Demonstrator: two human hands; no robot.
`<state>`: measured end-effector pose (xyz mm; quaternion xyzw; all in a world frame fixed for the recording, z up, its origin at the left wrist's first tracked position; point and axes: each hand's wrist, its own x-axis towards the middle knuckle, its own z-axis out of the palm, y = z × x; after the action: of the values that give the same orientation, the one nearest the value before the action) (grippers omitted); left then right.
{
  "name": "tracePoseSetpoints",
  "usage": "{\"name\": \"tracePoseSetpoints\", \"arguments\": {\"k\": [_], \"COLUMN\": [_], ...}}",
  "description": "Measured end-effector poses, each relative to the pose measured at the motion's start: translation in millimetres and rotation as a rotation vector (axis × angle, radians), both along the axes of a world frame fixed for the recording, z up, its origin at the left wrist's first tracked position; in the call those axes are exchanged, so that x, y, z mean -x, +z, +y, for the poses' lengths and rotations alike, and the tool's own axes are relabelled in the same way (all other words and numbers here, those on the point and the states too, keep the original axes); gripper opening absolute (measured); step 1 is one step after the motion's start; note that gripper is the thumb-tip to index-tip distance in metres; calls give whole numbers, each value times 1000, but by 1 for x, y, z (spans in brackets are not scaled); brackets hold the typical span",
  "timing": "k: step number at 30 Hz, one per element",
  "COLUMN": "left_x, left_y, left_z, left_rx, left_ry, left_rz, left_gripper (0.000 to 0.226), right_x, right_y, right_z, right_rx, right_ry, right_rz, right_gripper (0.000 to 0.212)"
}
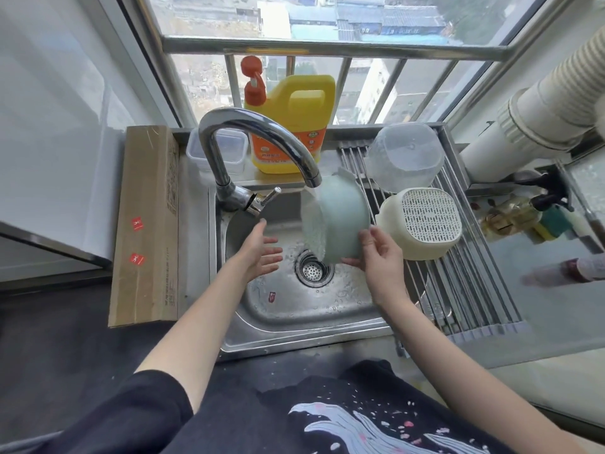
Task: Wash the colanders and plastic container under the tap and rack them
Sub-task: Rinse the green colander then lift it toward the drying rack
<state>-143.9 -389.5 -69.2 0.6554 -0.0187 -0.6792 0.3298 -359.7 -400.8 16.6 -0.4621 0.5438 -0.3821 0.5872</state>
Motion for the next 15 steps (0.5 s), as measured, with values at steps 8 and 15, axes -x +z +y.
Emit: {"name": "tracePoseSetpoints", "arguments": {"k": [8, 15], "left_x": [0, 5], "left_y": [-1, 9], "left_z": [2, 2], "left_rx": [83, 345], "left_ry": [-65, -81], "left_rz": [93, 161], "left_gripper": [78, 57], "right_x": [-3, -2], "right_y": [-46, -58], "right_z": [-1, -16], "right_rx": [-486, -495], "right_ry": [-101, 20], "right_rz": [-260, -162], "right_gripper": [18, 19]}}
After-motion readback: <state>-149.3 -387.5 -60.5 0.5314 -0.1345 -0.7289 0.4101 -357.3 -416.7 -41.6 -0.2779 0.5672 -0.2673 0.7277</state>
